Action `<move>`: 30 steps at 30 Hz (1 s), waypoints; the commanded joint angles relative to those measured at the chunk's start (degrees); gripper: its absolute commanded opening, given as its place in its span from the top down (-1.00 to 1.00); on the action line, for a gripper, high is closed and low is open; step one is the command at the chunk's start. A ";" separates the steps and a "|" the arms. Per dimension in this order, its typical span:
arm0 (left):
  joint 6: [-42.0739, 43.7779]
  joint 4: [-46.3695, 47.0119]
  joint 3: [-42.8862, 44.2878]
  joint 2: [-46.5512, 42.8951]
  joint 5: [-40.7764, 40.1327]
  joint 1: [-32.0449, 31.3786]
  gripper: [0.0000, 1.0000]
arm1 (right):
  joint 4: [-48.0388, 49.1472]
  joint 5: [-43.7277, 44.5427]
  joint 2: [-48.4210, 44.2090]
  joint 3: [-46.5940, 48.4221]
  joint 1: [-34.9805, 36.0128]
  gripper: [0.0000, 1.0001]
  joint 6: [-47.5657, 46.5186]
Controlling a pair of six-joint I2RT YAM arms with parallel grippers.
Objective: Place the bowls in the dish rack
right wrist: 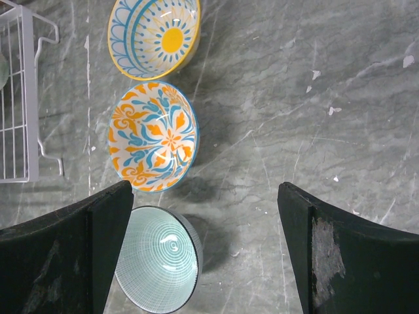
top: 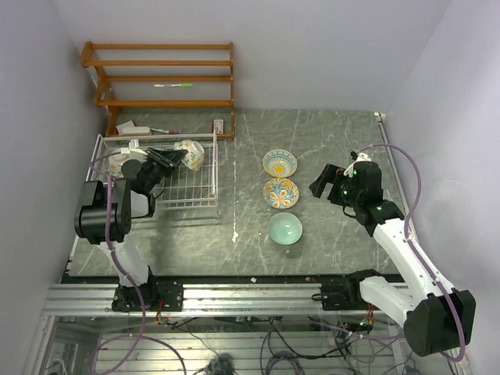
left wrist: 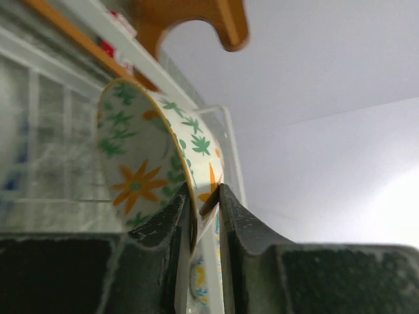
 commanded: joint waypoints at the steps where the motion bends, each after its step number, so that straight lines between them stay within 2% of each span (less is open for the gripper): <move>1: 5.58 -8.27 -2.92 5.51 -0.80 2.08 0.37 | 1.46 -0.45 -0.37 -0.91 -0.36 -0.86 0.07; 5: 6.32 -7.88 -4.27 6.22 -0.55 2.98 0.20 | 1.57 -0.61 -0.53 -1.19 -0.37 -0.86 0.19; 12: 10.05 -14.72 -4.17 2.21 -1.15 3.73 0.12 | 2.13 -1.22 -0.35 -1.46 -0.34 -0.86 0.55; 15: 13.17 -21.86 -2.61 -1.41 -2.24 3.78 0.05 | 2.28 -1.19 -0.43 -1.69 -0.39 -0.86 0.56; 22: 23.43 -45.74 4.53 -10.72 -8.13 3.73 -0.11 | 3.11 -1.93 -0.10 -1.82 -0.39 -0.86 0.81; 30: 26.75 -57.01 7.37 -16.31 -13.98 3.74 -0.16 | 3.60 -2.47 0.20 -1.59 -0.38 -0.86 0.66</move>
